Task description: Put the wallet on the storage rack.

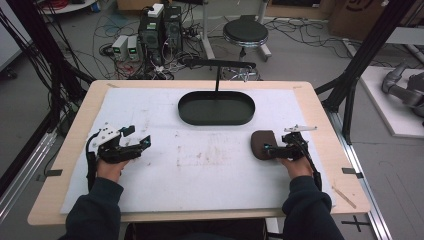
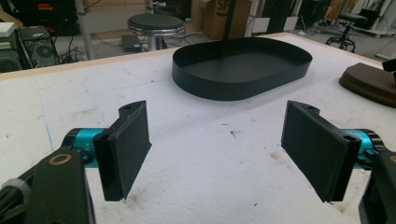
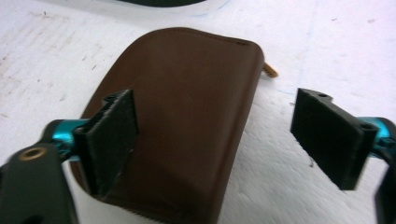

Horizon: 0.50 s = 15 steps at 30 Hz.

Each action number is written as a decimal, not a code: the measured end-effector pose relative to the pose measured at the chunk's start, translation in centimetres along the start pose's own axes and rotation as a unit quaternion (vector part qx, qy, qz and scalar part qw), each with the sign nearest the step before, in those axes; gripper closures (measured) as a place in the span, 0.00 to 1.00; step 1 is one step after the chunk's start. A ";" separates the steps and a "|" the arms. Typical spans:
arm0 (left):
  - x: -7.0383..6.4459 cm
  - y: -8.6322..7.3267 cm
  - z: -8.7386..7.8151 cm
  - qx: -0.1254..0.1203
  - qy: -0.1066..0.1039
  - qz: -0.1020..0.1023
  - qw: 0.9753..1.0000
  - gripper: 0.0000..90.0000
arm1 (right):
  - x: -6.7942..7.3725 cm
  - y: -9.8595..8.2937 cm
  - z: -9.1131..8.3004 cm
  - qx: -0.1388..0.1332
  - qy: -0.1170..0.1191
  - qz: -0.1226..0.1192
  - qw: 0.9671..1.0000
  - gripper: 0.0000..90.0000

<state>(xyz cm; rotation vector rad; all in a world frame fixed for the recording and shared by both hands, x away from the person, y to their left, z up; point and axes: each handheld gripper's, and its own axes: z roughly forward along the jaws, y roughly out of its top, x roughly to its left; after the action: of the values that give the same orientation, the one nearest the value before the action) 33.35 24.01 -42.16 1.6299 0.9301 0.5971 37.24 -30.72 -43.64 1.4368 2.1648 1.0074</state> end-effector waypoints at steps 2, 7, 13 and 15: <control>-0.1 0.0 0.1 0.001 -0.001 0.001 1.000 0.26 | -0.3 0.0 0.5 0.004 0.021 0.007 1.000 0.15; -0.3 0.0 0.4 0.001 -0.003 0.004 1.000 0.26 | -1.5 -0.1 1.3 0.017 0.079 0.049 0.996 0.15; -0.4 0.1 0.7 0.003 -0.004 0.005 1.000 0.26 | -1.9 -0.1 1.2 0.027 0.127 0.079 0.988 0.39; -0.4 0.1 0.6 0.002 -0.004 0.004 1.000 0.26 | -1.7 0.1 1.0 0.027 0.128 0.069 0.989 0.45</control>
<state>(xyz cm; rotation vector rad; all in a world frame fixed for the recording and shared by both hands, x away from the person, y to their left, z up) 33.65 23.32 -42.23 1.6384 0.9197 0.5956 38.65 -31.92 -44.43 1.5766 2.3108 1.2540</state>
